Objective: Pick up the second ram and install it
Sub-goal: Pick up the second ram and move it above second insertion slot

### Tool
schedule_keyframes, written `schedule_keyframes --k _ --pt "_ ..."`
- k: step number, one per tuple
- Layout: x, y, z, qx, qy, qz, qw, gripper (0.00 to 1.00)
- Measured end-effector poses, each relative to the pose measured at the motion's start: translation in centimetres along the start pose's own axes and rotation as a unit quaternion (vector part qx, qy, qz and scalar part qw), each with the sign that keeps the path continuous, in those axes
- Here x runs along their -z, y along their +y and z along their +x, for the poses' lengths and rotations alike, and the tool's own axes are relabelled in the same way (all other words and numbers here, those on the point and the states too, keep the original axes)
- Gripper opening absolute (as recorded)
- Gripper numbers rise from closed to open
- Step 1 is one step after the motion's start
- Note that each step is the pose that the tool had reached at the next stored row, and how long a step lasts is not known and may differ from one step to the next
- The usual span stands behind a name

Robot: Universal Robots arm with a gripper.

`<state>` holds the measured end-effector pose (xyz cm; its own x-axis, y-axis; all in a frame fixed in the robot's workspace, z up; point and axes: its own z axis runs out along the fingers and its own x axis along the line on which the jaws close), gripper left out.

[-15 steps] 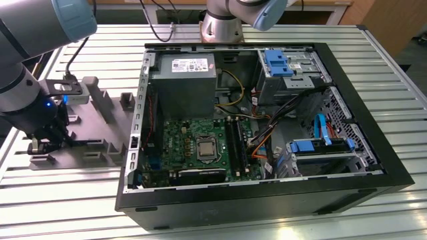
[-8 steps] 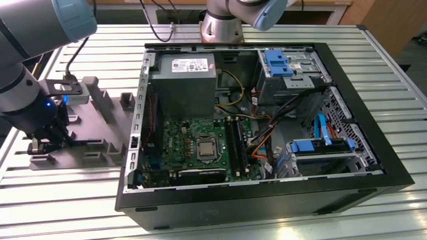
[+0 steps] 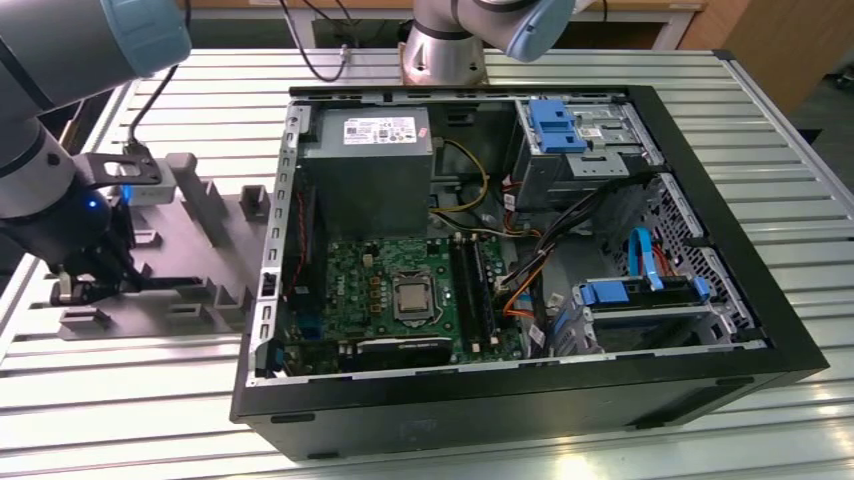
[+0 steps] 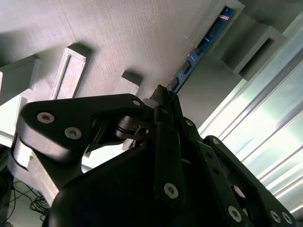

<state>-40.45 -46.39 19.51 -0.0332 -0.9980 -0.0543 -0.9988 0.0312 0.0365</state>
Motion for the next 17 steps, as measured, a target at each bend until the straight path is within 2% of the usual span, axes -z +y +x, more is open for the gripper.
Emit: schedule_keyframes --k 6,17 --pt "0.96 0.03 -0.05 0.000 0.0000 0.0000 1.0000 0.14" --pt "1.18 0.04 -0.06 0.000 0.0000 -0.0001 1.0000 0.14"
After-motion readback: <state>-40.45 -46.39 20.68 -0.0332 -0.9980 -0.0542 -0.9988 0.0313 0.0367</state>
